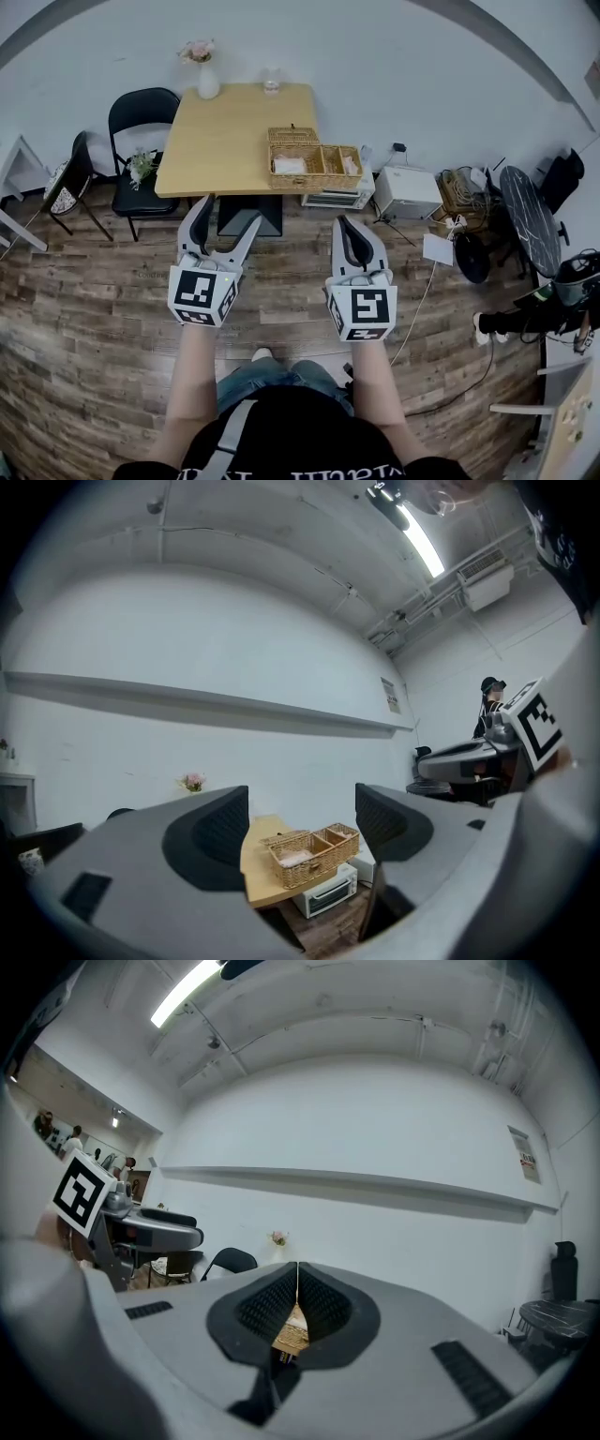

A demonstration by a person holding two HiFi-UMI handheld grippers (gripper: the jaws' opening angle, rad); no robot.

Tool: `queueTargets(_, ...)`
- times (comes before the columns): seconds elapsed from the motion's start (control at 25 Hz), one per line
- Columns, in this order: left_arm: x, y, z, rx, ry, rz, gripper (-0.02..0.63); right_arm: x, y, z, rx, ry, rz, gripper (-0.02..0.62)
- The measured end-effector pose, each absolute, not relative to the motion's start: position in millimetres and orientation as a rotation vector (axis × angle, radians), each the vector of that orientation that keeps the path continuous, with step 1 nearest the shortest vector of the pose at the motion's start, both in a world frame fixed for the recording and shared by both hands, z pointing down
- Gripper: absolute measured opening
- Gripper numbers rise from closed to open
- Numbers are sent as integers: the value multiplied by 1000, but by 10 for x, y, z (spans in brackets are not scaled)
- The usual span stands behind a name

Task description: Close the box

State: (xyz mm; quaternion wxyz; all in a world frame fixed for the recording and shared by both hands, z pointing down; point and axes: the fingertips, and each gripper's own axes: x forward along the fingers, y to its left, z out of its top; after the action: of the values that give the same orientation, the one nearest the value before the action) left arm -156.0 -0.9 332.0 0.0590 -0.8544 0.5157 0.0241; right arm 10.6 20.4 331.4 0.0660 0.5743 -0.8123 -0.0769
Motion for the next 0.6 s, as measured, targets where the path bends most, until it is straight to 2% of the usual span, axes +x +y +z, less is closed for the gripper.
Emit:
queueTargets(0.24, -1761, -246, 3368, -2583, 1565, 49, 342, -86, 11, 3380, 1713, -2429, -221, 15)
queueTargets(0.6, -1845, -513, 3438, -2559, 1592, 22, 337, 7, -264, 3492, 1755, -2419, -162, 15)
